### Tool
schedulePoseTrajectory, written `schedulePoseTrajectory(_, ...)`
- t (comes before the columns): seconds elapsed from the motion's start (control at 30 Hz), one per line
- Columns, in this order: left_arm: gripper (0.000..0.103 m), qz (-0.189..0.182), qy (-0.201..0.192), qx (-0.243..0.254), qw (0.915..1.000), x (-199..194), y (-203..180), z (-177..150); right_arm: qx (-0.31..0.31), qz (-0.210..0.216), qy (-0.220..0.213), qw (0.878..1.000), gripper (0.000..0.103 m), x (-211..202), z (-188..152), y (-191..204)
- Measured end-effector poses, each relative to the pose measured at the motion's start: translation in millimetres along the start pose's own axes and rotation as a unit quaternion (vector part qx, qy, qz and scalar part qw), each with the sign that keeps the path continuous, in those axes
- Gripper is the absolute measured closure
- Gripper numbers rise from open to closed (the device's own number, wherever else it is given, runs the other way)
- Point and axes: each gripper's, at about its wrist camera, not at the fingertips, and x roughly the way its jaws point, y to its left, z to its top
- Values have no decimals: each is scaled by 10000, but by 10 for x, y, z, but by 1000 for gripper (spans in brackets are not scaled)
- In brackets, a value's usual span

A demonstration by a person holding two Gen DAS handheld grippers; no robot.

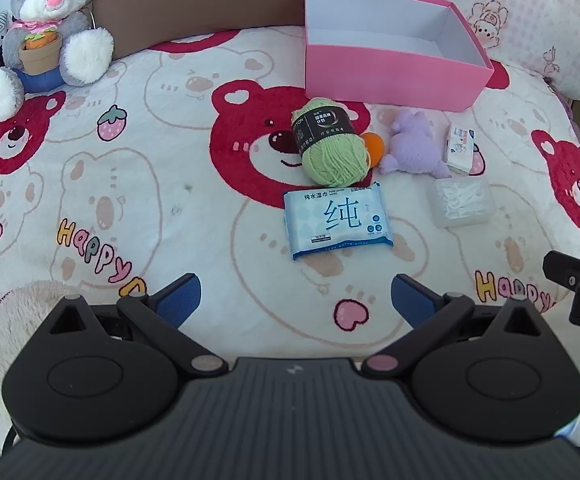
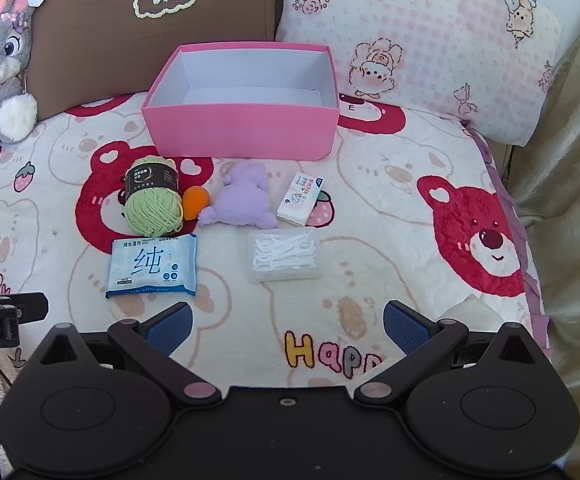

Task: Organize objects
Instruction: 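Move the left tool toward the green yarn ball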

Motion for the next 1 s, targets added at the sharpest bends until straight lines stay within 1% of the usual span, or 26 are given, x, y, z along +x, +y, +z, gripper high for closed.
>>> schedulePoseTrajectory(0.2, 0, 25, 14, 56, 10000, 12, -8, -4, -5, -23, 7, 10000, 0, 13, -6, 9)
schedulePoseTrajectory(0.37, 0, 13, 61, -33, 10000, 49, 3, -7, -10, -51, 31, 10000, 0, 40, -18, 9)
schedulePoseTrajectory(0.73, 0, 4, 96, -48, 9999, 61, -5, -18, -18, -85, 42, 10000, 0, 52, -23, 17)
schedulePoseTrajectory(0.9, 0, 131, 48, 88, 9999, 68, -49, -24, -36, -77, 57, 9999, 0, 63, -28, 14)
schedulePoseTrajectory(1.0, 0, 4, 93, 72, 9999, 73, -63, -30, -65, -80, 75, 9999, 0, 80, -32, 18)
